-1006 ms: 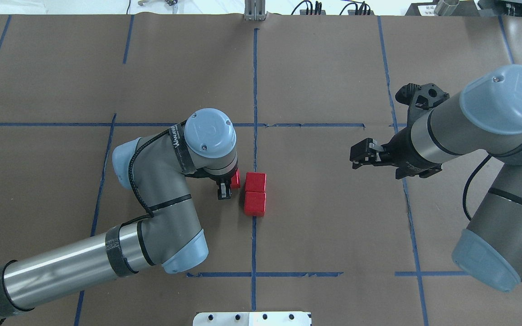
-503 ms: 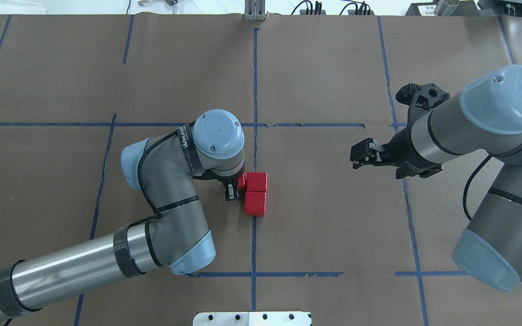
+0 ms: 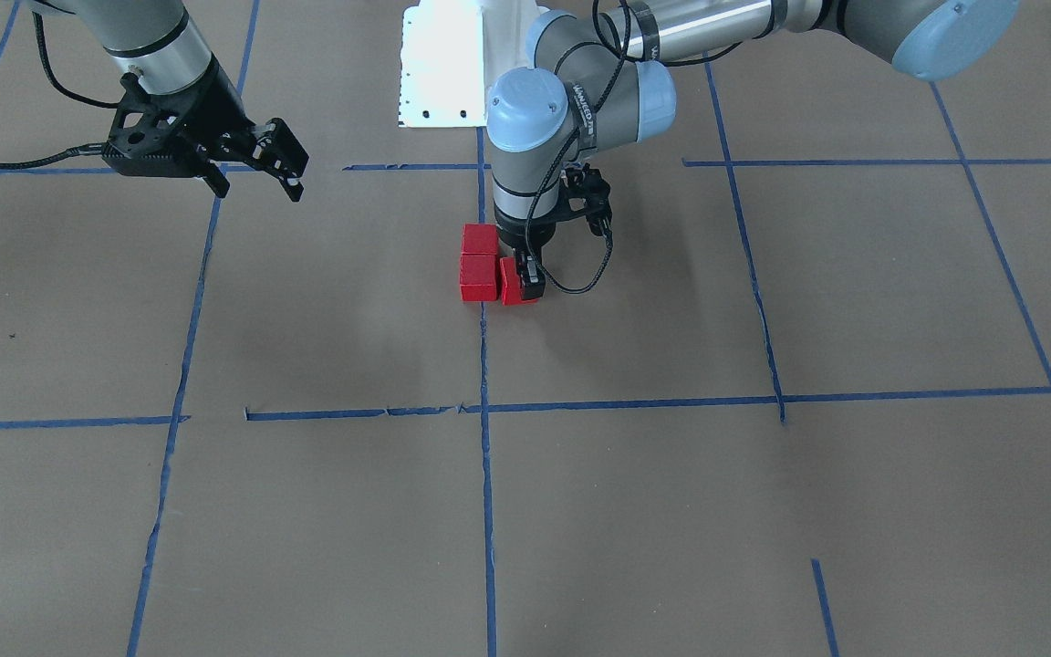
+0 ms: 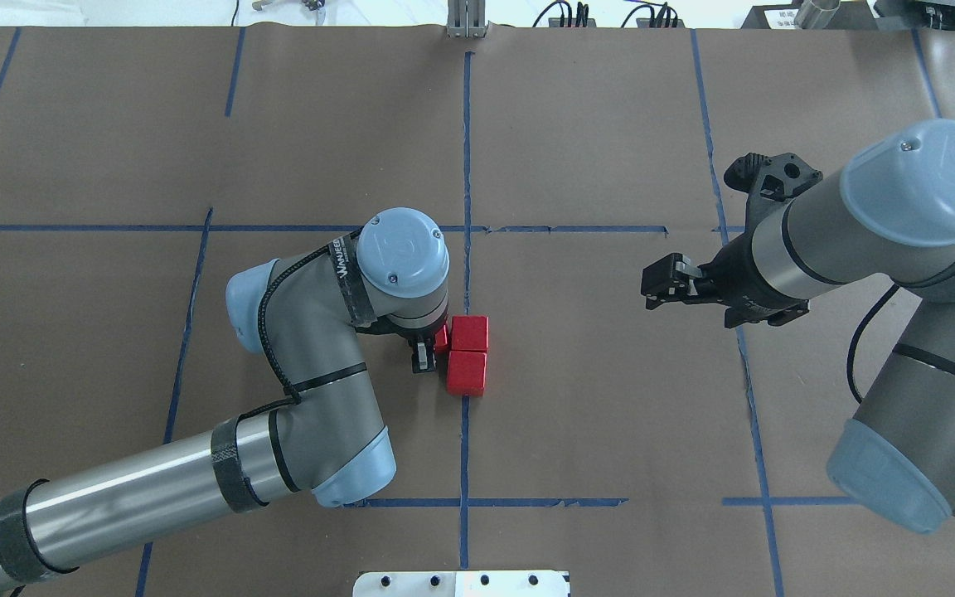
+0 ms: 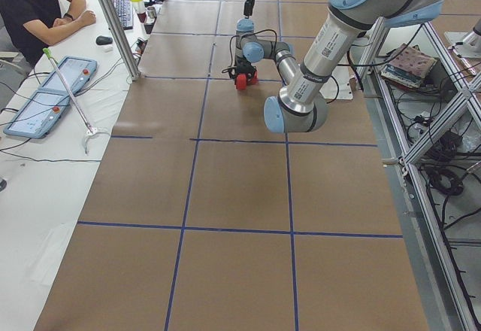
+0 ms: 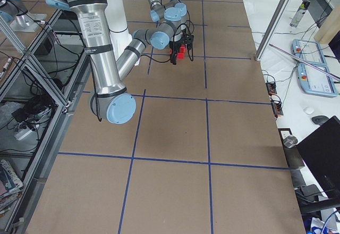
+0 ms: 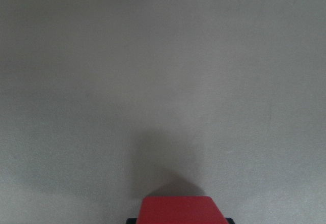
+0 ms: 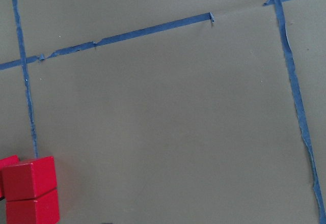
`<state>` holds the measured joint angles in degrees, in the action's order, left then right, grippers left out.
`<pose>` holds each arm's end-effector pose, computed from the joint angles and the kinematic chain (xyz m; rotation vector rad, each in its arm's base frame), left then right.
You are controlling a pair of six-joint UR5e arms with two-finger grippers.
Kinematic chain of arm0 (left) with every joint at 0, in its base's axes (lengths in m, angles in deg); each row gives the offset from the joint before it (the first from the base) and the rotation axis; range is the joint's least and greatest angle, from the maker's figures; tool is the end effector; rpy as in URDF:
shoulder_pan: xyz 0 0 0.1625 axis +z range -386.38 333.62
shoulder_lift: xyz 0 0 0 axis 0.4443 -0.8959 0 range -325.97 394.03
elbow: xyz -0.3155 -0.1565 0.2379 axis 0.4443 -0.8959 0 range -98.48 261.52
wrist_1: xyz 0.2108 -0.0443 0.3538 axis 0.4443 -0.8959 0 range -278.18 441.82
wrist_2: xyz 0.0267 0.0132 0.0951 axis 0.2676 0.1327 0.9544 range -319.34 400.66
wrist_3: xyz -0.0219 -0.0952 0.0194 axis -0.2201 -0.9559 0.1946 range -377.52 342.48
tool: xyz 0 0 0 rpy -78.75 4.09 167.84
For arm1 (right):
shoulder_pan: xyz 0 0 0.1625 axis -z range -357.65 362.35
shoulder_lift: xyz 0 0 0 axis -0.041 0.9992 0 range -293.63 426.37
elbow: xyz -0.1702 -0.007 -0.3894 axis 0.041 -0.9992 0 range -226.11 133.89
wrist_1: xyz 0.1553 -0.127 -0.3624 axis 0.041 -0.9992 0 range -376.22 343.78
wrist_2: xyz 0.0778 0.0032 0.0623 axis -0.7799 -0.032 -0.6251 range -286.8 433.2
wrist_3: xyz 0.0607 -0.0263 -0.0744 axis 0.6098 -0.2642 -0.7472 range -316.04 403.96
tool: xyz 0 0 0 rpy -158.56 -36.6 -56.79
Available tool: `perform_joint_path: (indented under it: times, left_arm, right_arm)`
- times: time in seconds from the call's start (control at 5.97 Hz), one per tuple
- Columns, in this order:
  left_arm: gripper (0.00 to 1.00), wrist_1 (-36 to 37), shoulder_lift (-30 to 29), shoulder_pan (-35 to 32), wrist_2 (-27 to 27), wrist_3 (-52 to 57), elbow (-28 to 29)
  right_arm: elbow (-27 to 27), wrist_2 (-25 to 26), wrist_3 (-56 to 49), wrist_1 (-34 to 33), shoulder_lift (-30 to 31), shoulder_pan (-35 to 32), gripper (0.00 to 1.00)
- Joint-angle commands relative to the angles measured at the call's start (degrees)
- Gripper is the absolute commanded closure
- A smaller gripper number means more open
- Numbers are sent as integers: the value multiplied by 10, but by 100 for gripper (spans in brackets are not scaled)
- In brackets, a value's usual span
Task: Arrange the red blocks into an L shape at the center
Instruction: 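Lower the cube beside the pair and open the left gripper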
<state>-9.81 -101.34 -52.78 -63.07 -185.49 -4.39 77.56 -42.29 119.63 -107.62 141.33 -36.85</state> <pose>0.6105 -0.4256 0.2052 -0.5981 0.6458 -1.6294 -0.3325 -0.3879 0.2660 -0.0088 -0.9141 0.2200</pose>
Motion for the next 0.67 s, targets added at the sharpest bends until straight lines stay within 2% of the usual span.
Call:
perform_joint_path:
  times: [0.0, 0.17, 0.5]
  left_arm:
    - [49, -5, 0, 0, -2, 2, -2]
    - [0, -7, 0, 0, -3, 10, -6]
    - [0, -7, -2, 0, -3, 11, -11]
  right_arm:
    - [1, 0, 0, 0, -1, 0, 0]
    - [1, 1, 0, 0, -1, 0, 0]
    - [1, 1, 0, 0, -2, 1, 0]
